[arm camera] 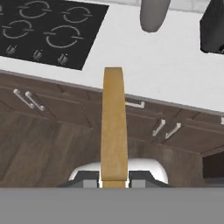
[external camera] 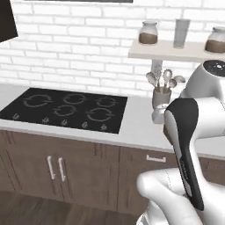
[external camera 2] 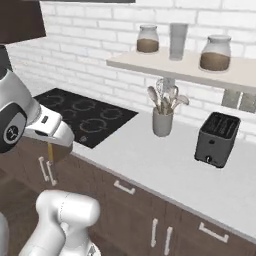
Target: Start the toaster. Once the lever pops up, take the bread to the plate on the dining counter.
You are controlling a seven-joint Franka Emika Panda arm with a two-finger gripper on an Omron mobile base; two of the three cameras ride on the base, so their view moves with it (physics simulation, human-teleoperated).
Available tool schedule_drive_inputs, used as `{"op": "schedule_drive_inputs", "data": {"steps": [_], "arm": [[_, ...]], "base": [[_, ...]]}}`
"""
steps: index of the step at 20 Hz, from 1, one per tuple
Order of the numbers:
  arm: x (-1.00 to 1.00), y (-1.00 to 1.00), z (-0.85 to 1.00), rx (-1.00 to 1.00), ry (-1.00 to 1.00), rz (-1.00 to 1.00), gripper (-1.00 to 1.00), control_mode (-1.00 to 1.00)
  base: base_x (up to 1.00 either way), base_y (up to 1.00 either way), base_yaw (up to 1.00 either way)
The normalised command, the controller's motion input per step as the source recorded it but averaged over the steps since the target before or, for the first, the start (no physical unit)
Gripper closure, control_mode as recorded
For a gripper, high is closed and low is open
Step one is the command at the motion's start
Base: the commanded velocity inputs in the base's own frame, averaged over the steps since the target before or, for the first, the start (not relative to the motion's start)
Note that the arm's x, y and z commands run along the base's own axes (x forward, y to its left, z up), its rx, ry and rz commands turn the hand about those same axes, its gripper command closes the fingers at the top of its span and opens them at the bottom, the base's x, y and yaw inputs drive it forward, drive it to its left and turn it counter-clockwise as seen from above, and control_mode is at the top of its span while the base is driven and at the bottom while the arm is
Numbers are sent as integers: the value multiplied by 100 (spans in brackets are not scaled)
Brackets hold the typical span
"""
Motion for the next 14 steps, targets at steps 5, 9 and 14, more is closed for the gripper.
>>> {"op": "schedule_drive_inputs", "data": {"steps": [5,9,14], "arm": [[0,0,0,0,0,0,100,100],[0,0,0,0,0,0,100,100],[0,0,0,0,0,0,100,100]], "base": [[-28,26,100],[-19,12,100],[-23,3,100]]}}
